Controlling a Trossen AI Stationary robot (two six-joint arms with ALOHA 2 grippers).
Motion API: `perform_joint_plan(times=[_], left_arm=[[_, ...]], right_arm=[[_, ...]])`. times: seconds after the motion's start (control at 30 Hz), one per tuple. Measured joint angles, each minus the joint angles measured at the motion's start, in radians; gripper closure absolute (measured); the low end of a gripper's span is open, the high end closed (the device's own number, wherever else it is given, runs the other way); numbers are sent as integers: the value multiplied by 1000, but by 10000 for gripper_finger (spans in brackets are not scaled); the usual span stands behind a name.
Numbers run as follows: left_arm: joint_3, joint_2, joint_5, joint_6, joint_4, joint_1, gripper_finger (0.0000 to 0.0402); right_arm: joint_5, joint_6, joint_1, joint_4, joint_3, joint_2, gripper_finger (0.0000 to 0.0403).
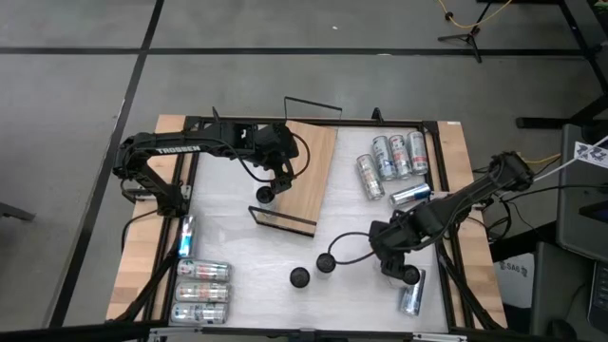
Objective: Place canned beverage on shelf
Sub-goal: Put the bottom right pink soda can on the shelf
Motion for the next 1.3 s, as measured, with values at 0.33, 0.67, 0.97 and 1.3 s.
perform_joint_plan(times=[0.33, 0.67, 0.97, 1.3], left_arm=[[0, 0, 0, 0, 0, 0, 66], [0, 0, 0, 0, 0, 0, 66], [0, 0, 0, 0, 0, 0, 66], [0, 0, 0, -4, 0, 0, 66]], right_arm=[[-25, 0, 0, -18, 0, 24, 15], [-64, -9, 0, -17, 0, 24, 15], [10, -31, 78, -17, 0, 24, 15], [35, -31, 104, -7, 0, 24, 15]])
